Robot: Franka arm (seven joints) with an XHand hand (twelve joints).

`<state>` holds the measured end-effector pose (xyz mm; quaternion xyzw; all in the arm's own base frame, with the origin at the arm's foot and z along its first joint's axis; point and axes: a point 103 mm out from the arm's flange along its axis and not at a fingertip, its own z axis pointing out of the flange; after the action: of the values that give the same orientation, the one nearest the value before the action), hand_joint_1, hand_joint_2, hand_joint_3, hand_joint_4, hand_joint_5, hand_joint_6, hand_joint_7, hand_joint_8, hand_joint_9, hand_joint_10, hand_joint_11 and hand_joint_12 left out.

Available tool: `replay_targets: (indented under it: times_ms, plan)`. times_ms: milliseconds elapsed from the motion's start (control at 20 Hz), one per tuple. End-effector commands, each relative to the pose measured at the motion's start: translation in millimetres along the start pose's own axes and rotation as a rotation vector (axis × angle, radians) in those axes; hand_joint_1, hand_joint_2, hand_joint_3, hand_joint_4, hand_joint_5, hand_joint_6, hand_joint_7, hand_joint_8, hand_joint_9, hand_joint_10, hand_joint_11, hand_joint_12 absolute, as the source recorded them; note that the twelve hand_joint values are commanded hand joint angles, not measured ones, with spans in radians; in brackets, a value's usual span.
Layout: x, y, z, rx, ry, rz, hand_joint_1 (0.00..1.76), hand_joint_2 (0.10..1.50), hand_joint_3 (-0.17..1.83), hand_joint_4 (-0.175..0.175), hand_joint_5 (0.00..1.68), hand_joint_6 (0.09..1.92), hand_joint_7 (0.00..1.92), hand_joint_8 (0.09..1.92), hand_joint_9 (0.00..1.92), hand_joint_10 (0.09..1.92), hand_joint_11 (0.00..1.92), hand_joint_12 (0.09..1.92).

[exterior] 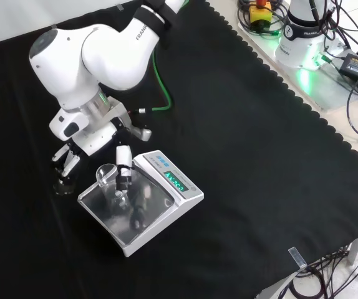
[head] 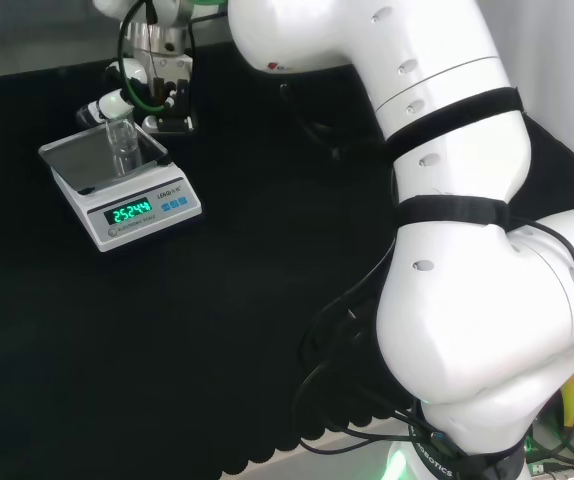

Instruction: Put the beaker on the electronic balance.

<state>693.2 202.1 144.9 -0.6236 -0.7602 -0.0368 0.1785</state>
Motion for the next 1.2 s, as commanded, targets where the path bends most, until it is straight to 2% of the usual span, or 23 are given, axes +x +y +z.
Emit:
replay_targets:
  times_ms: [50, 200, 350, 450, 550, 700, 850, 900, 1000, 1050, 1100, 1200]
  plan:
    - [-18.8, -18.8, -48.0, -0.040, 0.072, -0.051, 0.45, 0.73, 0.07, -0.080, 0.32, 0.11, 0.51, 0.09, 0.55, 0.09, 0.05, 1.51]
    - [-33.4, -38.3, -83.4, -0.012, 0.190, -0.130, 0.44, 0.73, 0.07, -0.080, 0.33, 0.11, 0.52, 0.09, 0.56, 0.09, 0.05, 1.51]
    - [-57.0, -60.9, -118.0, 0.048, 0.313, -0.233, 0.44, 0.73, 0.07, -0.080, 0.34, 0.11, 0.53, 0.09, 0.56, 0.09, 0.05, 1.51]
    - [-74.0, -74.0, -136.0, 0.099, 0.370, -0.274, 0.45, 0.74, 0.07, -0.081, 0.35, 0.11, 0.55, 0.09, 0.57, 0.09, 0.06, 1.51]
    - [-87.5, -83.4, -150.2, 0.134, 0.404, -0.292, 0.45, 0.74, 0.07, -0.081, 0.35, 0.10, 0.56, 0.09, 0.57, 0.09, 0.06, 1.52]
    - [-101.0, -95.0, -170.2, 0.143, 0.434, -0.300, 0.45, 0.74, 0.07, -0.081, 0.36, 0.10, 0.57, 0.09, 0.58, 0.09, 0.07, 1.52]
    - [-109.2, -105.0, -184.9, 0.120, 0.456, -0.293, 0.46, 0.75, 0.05, -0.082, 0.38, 0.09, 0.57, 0.09, 0.58, 0.09, 0.09, 1.52]
    - [-112.2, -108.5, -188.8, 0.110, 0.459, -0.289, 0.46, 0.76, 0.04, -0.083, 0.39, 0.09, 0.51, 0.24, 0.55, 0.13, 0.10, 1.52]
    - [-119.4, -113.3, -193.6, 0.094, 0.474, -0.274, 0.46, 0.77, 0.02, -0.083, 0.41, 0.09, 0.38, 0.60, 0.40, 0.50, 0.11, 1.53]
    - [-125.1, -115.6, -195.3, 0.079, 0.482, -0.257, 0.47, 0.78, 0.02, -0.083, 0.42, 0.09, 0.34, 0.71, 0.33, 0.67, 0.11, 1.53]
    - [-131.1, -117.1, -196.9, 0.066, 0.490, -0.237, 0.47, 0.78, 0.01, -0.083, 0.43, 0.09, 0.31, 0.78, 0.29, 0.78, 0.12, 1.54]
    - [-141.2, -118.9, -200.6, 0.038, 0.505, -0.195, 0.47, 0.78, 0.01, -0.083, 0.43, 0.09, 0.29, 0.84, 0.25, 0.88, 0.12, 1.54]
